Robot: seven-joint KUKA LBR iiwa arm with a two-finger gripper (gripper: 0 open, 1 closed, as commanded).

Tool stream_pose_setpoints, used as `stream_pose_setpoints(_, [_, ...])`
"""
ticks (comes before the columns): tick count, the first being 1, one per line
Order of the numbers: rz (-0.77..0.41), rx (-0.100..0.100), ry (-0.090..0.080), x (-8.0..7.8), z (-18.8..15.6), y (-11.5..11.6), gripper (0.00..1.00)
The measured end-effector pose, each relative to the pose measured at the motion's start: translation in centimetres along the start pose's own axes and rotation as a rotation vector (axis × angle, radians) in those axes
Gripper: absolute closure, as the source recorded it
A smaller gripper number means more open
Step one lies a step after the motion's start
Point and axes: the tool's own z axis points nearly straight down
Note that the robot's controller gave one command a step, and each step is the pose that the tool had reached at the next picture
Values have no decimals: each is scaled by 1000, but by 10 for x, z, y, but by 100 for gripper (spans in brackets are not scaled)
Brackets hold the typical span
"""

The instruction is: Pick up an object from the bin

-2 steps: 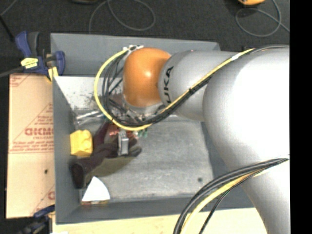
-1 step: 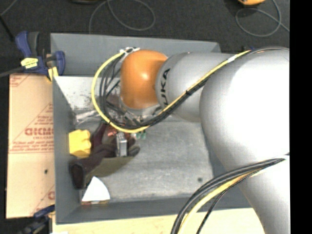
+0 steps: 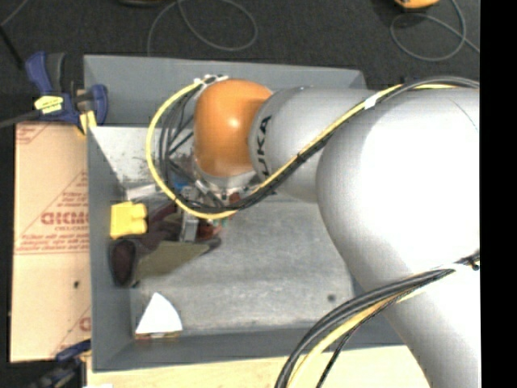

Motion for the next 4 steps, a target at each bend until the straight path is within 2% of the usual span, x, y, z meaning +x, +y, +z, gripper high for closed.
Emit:
stream_pose_setpoints(1, [1,0,0,0,0,0,100])
stream_pose_setpoints(2, [26,-1,-6,9,-144,-2,100])
stream_pose_setpoints(3, [26,-1,-4,10,-143,-3,0])
stream_pose_setpoints(4, [26,-1,-4,10,-143,-3,0])
